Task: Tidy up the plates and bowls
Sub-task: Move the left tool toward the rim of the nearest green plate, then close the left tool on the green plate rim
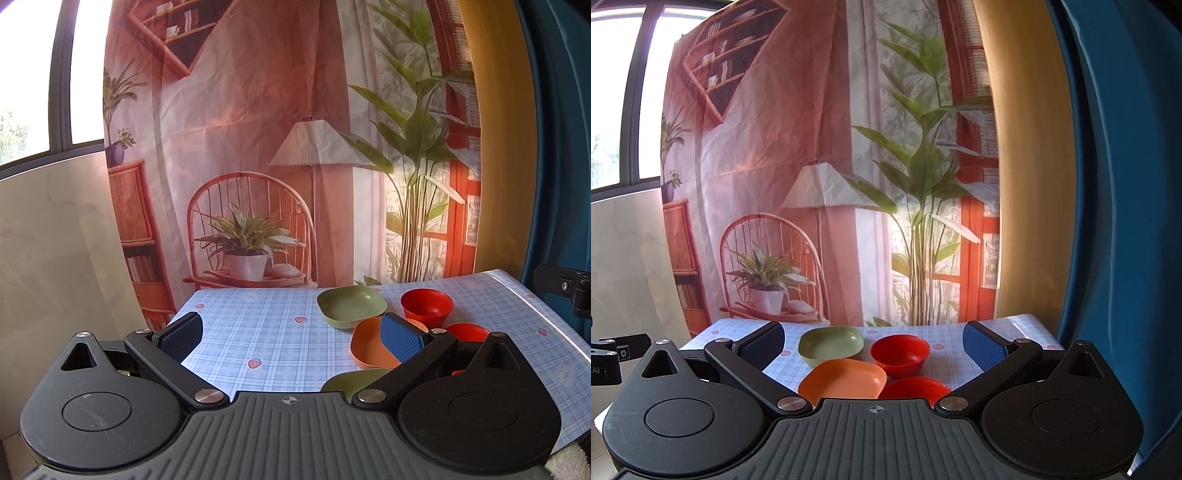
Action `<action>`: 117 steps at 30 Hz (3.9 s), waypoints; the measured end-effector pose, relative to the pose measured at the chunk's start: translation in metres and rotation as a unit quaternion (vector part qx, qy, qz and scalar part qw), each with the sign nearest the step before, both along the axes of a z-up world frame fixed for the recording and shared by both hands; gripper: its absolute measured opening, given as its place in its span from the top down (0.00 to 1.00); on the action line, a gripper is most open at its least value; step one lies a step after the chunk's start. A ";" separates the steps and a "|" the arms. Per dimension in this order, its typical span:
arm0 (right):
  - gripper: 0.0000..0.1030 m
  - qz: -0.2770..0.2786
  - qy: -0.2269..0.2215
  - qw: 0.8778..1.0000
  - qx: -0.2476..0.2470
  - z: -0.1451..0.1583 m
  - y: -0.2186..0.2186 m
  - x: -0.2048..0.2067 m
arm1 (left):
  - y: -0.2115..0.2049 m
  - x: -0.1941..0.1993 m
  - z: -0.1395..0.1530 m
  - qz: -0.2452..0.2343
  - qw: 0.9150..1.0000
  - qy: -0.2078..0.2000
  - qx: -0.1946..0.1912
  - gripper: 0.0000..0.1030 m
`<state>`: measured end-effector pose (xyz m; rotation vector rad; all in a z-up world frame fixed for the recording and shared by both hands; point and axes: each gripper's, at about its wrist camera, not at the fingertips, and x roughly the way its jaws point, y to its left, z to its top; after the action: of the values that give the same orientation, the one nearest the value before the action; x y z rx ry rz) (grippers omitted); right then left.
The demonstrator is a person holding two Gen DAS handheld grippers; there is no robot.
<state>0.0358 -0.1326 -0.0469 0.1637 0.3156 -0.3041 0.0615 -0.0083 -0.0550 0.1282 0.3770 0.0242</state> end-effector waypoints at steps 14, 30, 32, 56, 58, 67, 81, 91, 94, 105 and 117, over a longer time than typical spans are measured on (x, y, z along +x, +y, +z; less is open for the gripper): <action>0.00 0.012 0.087 0.994 0.060 -0.063 -0.027 0.046 | -0.001 0.053 -0.048 0.011 0.999 0.051 0.005 0.00; 0.00 0.025 0.140 0.987 0.074 -0.097 -0.036 0.075 | 0.001 0.091 -0.086 0.006 0.993 0.118 -0.022 0.00; 0.00 0.020 0.141 0.988 0.067 -0.099 -0.037 0.078 | 0.000 0.095 -0.089 0.004 0.992 0.123 -0.022 0.00; 0.00 0.032 0.173 0.982 0.067 -0.109 -0.057 0.103 | -0.001 0.119 -0.102 -0.008 0.988 0.152 -0.034 0.00; 0.00 0.033 0.174 0.982 0.066 -0.110 -0.056 0.105 | -0.002 0.119 -0.103 -0.011 0.987 0.154 -0.035 0.00; 0.00 0.033 0.179 0.981 0.071 -0.114 -0.057 0.105 | 0.004 0.123 -0.112 -0.016 0.981 0.186 -0.056 0.02; 0.17 0.074 0.193 0.976 0.068 -0.119 -0.041 0.117 | 0.013 0.134 -0.126 -0.048 0.964 0.234 -0.116 0.50; 0.43 0.132 0.212 0.967 0.054 -0.126 -0.012 0.143 | 0.024 0.140 -0.143 -0.030 0.958 0.262 -0.116 0.51; 0.46 0.142 0.225 0.962 0.056 -0.135 -0.002 0.150 | 0.026 0.142 -0.149 -0.037 0.953 0.274 -0.125 0.51; 0.59 0.143 0.272 0.950 0.059 -0.163 0.011 0.176 | 0.033 0.153 -0.170 -0.046 0.940 0.307 -0.139 0.73; 0.72 0.157 0.282 0.944 0.067 -0.170 0.013 0.174 | 0.048 0.154 -0.181 -0.029 0.932 0.318 -0.170 0.80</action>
<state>0.2102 -0.1197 -0.2168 0.1543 0.9237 -0.0047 0.2150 0.0399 -0.2359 -0.2045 1.0194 -0.1456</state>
